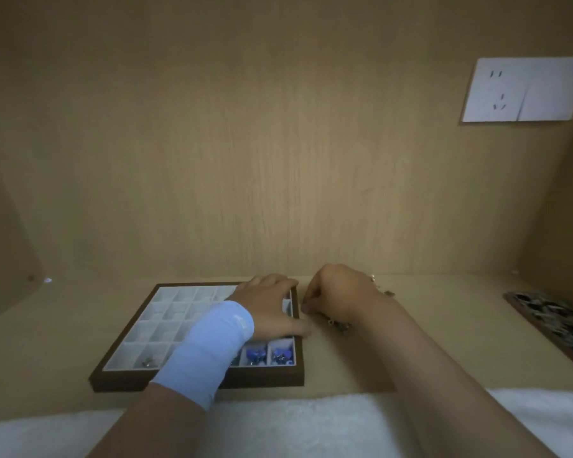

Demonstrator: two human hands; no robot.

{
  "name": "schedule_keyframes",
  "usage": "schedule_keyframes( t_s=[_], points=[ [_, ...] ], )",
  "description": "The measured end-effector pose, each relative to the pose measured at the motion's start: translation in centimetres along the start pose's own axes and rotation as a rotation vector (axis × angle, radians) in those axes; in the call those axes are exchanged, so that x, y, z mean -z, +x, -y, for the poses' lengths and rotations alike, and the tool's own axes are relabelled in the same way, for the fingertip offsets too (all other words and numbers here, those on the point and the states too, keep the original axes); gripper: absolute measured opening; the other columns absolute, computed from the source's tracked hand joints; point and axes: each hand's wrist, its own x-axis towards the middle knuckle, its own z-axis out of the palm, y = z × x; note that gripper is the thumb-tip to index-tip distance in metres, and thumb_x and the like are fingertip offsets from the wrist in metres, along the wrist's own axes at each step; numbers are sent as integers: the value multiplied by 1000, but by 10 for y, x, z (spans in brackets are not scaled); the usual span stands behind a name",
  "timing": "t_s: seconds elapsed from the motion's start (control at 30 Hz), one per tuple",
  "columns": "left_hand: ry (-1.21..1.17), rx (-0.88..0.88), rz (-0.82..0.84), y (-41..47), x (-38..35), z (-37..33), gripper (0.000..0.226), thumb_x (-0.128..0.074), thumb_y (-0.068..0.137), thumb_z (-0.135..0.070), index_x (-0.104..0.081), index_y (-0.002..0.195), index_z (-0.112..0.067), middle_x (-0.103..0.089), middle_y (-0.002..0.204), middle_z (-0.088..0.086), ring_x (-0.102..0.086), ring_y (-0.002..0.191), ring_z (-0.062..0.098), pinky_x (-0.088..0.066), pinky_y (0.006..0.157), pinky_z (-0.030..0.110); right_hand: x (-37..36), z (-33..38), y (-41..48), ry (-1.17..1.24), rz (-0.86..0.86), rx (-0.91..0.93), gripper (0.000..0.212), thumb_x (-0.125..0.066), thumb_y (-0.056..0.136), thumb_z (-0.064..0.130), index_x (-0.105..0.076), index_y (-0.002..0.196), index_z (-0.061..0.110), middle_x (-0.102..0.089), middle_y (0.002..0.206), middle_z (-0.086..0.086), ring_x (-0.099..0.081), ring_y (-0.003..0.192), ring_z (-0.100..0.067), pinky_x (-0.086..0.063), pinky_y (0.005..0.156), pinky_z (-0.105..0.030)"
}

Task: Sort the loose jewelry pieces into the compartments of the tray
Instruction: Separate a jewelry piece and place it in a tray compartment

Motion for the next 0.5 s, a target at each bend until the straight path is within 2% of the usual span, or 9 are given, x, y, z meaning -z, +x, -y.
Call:
schedule_keyframes(
  t_s=[0.07,0.13,0.2,0.27,0.33,0.4,0.47,0.5],
  points=[
    [-124,5,-77,1,1,3,78,-51,80,-72,-34,148,-38,-33,155,-8,-29,142,19,-27,112,40,0,-3,0,24,1,3,15,-72,84,39,-80,95,32,-76,97,6,-68,92,-16,-43,70,-25],
    [-240,-10,-204,1,3,7,53,-53,89,-58,-48,139,-38,-47,145,-10,-41,133,15,-35,109,38,2,-5,-1,60,0,-5,14,-71,86,39,-79,92,29,-75,96,6,-68,91,-16,-49,72,-28],
    [-348,-37,-300,0,4,9,35,-58,93,-42,-59,128,-37,-58,129,-15,-52,118,7,-41,98,27,6,-8,0,127,-12,-13,11,-73,86,34,-80,87,26,-75,91,8,-69,89,-14,-56,80,-33],
    [-471,-56,-331,-1,5,7,26,-61,92,-30,-65,117,-37,-63,112,-22,-57,104,-1,-42,85,14,10,-9,1,230,-43,-9,6,-77,83,27,-80,78,26,-74,76,12,-69,78,-8,-59,81,-36],
    [-582,-69,-331,0,6,5,23,-65,91,-23,-67,109,-36,-69,102,-20,-62,97,-3,-46,82,12,14,-10,2,335,-88,6,11,-79,81,23,-79,71,25,-72,66,14,-67,67,-5,-60,76,-35],
    [-677,-73,-323,-1,8,4,22,-69,87,-20,-69,102,-35,-73,93,-14,-66,90,-1,-50,83,17,18,-8,2,462,-96,47,11,-78,84,20,-79,73,22,-73,65,11,-64,59,-4,-60,65,-34],
    [-744,-69,-330,-2,10,3,19,-73,83,-19,-70,97,-31,-75,85,-8,-69,84,3,-53,85,22,19,-4,1,571,-79,97,8,-76,87,20,-79,79,19,-71,61,10,-55,48,-3,-52,47,-27],
    [-764,-62,-343,-2,12,5,18,-75,82,-19,-70,96,-30,-75,82,-7,-70,83,4,-53,86,24,18,-2,2,600,-80,111,8,-76,88,20,-79,81,18,-70,60,10,-51,46,-4,-46,43,-23]
  ],
)
